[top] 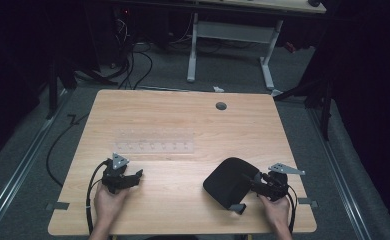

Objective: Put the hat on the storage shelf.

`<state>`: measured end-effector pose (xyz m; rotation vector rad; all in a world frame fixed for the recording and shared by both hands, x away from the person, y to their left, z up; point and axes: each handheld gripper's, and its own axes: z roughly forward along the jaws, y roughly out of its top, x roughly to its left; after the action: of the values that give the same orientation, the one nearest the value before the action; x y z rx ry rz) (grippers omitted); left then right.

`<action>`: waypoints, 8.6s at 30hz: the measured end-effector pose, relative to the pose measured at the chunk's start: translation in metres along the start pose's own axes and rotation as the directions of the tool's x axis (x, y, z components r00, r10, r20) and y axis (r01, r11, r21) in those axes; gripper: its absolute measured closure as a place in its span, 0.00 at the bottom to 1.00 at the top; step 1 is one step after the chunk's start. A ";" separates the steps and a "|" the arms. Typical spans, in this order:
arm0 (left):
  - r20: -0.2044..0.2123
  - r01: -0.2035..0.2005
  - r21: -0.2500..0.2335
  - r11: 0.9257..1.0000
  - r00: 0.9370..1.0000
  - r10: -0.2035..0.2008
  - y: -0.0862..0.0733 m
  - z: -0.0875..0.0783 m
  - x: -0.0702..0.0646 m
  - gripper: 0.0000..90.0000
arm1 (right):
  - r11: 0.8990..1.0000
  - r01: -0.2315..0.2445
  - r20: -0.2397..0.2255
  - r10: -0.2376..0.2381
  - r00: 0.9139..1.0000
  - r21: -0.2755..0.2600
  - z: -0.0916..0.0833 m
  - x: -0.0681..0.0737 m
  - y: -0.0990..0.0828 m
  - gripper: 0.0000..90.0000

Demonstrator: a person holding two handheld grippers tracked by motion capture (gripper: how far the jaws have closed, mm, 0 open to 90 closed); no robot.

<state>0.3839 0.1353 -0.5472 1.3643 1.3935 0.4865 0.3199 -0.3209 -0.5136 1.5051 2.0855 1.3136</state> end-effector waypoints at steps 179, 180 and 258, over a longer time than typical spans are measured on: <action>0.652 -0.272 0.115 0.955 0.747 0.134 0.009 -0.064 -0.123 0.96 | 0.999 0.041 -0.301 -0.042 0.953 -0.012 0.034 0.099 0.059 0.72; 0.655 -0.266 0.120 0.957 0.745 0.125 0.009 -0.065 -0.124 0.96 | 0.999 0.049 -0.296 -0.052 0.954 -0.016 0.034 0.099 0.059 0.70; 0.482 0.068 -0.064 0.996 0.876 -0.029 0.096 -0.083 -0.058 0.96 | 0.978 0.156 0.258 -0.187 0.948 0.139 0.062 0.028 0.012 0.43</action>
<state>0.3427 0.1398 -0.4146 1.2722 0.9821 0.1458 0.3550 -0.2644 -0.5309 1.4181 2.0897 0.8834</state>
